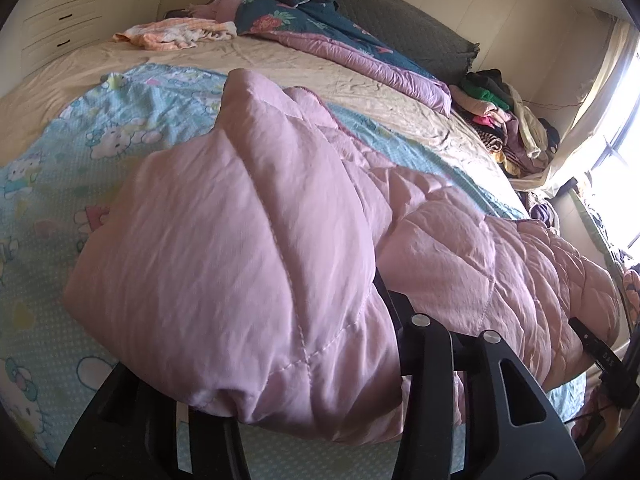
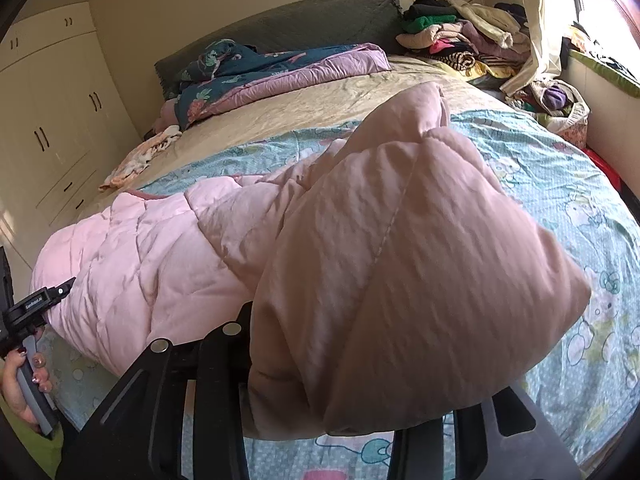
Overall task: Fold large clothes
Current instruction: 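Fold the held bundle end over onto the rest of the jacket, then open both tools and pull them back from the folded jacket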
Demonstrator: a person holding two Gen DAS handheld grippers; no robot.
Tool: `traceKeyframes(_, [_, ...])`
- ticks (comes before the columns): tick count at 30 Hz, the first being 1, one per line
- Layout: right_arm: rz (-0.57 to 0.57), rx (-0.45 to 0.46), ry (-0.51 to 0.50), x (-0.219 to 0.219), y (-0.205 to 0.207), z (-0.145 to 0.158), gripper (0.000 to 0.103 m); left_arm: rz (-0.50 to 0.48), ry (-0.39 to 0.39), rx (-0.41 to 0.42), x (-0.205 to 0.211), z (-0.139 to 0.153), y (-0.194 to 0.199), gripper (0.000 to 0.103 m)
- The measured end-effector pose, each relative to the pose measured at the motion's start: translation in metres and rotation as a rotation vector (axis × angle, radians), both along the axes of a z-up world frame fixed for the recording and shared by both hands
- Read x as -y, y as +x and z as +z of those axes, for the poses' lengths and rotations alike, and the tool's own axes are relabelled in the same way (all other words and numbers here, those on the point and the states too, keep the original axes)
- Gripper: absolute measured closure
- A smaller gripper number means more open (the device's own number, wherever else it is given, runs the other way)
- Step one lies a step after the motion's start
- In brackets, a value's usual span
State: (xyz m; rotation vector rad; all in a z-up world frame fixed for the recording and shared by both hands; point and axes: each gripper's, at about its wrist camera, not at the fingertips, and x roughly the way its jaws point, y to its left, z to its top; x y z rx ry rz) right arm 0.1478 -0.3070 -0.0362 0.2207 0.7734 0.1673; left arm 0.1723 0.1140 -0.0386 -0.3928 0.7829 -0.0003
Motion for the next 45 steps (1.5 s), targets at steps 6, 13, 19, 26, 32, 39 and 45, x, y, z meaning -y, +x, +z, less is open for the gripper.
traceKeyframes(6, [-0.050,-0.088,0.108,0.017,0.002,-0.030,0.058,0.007,-0.002,-0.015,-0.003,-0.020,-0.008,0.059])
traceKeyframes(13, [-0.088,-0.131,0.174,0.028,0.001,-0.050,0.044,0.019,-0.019,-0.005,-0.007,-0.034,-0.015,0.051])
traceKeyframes(19, [-0.103,-0.144,0.193,0.032,-0.004,-0.047,0.031,0.023,-0.038,-0.016,-0.010,-0.037,-0.018,0.046])
traceKeyframes(26, [-0.100,-0.131,0.180,0.035,-0.024,-0.038,0.019,0.023,-0.020,-0.028,-0.010,-0.029,-0.032,0.034])
traceKeyframes(32, [-0.092,-0.105,0.161,0.035,-0.047,-0.027,0.011,0.022,0.004,-0.025,-0.009,-0.020,-0.047,0.027])
traceKeyframes(39, [-0.101,-0.044,0.113,0.037,-0.076,-0.009,0.004,0.025,0.041,-0.016,-0.007,-0.009,-0.070,0.027])
traceKeyframes(45, [-0.108,0.021,0.050,0.036,-0.100,0.008,0.004,0.026,0.073,0.044,-0.008,0.013,-0.094,0.010])
